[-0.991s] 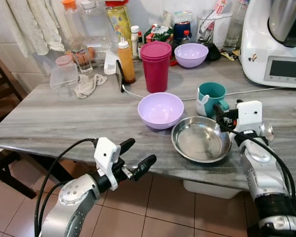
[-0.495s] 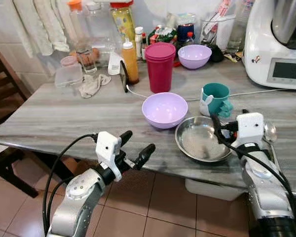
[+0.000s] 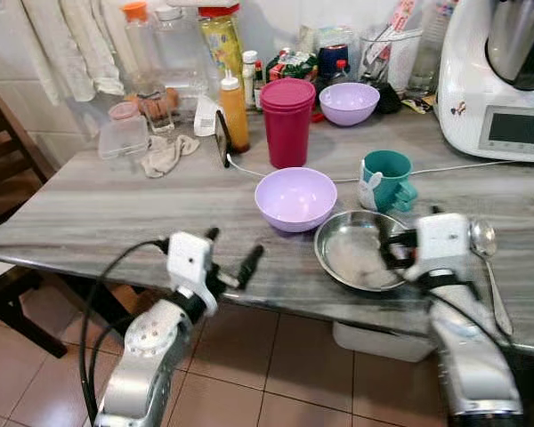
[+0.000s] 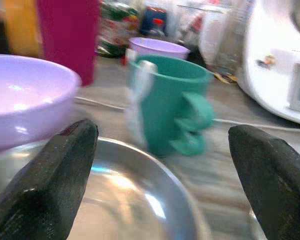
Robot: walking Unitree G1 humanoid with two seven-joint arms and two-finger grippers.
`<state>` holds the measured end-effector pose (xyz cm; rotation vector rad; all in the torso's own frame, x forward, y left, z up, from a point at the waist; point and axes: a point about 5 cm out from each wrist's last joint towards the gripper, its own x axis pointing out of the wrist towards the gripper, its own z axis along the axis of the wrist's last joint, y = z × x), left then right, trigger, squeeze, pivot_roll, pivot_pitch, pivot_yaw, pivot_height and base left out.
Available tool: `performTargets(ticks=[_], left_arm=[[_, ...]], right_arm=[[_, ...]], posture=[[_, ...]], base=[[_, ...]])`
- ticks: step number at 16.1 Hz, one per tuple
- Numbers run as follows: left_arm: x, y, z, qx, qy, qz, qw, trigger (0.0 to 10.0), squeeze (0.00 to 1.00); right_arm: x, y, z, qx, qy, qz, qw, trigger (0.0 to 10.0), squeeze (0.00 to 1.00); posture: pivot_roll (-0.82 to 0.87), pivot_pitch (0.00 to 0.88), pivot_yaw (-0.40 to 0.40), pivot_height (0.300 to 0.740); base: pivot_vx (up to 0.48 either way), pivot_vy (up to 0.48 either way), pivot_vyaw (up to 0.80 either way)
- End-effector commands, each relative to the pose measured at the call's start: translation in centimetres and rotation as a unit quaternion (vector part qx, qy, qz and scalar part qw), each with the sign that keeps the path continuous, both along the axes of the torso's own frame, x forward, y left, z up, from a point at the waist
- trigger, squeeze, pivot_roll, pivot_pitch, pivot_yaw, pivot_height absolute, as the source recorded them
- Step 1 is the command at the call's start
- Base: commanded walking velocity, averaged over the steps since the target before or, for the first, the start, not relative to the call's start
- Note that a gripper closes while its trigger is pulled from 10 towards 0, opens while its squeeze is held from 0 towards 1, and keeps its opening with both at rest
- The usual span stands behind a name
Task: Setting the table
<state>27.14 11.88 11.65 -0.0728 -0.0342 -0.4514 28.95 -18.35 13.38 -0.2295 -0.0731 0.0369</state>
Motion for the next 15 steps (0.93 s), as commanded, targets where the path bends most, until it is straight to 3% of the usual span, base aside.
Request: performTargets(ticks=[1,2,6,8,10,15], left_arm=[[0.4,0.8,0.1,0.011,-0.004,0.029,0.999,10.0,0.00],[0.5,0.9,0.0,0.012,-0.003,0.036,0.999,10.0,0.00],[1.0,1.3,-0.1,0.024,-0.012,0.062,0.998,10.0,0.00],[1.1,1.3,-0.1,0.026,-0.016,0.068,0.997,10.0,0.00],[0.8,0.4,0.3,0.057,-0.050,0.042,0.996,10.0,0.00],[1.2,1.3,-0.4,0.041,-0.023,0.090,0.995,10.0,0.00]], right_arm=[[-0.2,0.9,0.5,-0.003,-0.009,0.014,1.000,10.0,0.83],[-0.3,1.4,0.6,-0.005,-0.011,0.017,1.000,10.0,0.00],[-0.5,1.9,0.8,-0.018,-0.016,0.025,0.999,10.0,0.00],[-0.4,1.9,1.0,-0.021,-0.018,0.024,0.999,10.0,0.00],[-0.4,1.9,1.1,-0.022,-0.019,0.024,0.999,10.0,0.00],[-0.5,2.2,1.4,-0.030,-0.025,0.032,0.999,10.0,0.00]], posture=[[-0.26,0.000,0.091,0.740],[-0.26,0.000,0.091,0.740],[-0.26,0.000,0.090,0.740],[-0.26,0.000,0.091,0.740],[-0.26,0.000,0.090,0.740],[-0.27,0.000,0.088,0.740]], base=[[0.000,0.000,0.00],[0.000,0.000,0.00],[0.000,0.000,0.13],[0.000,0.000,0.80],[0.000,0.000,0.80],[0.000,0.000,0.80]])
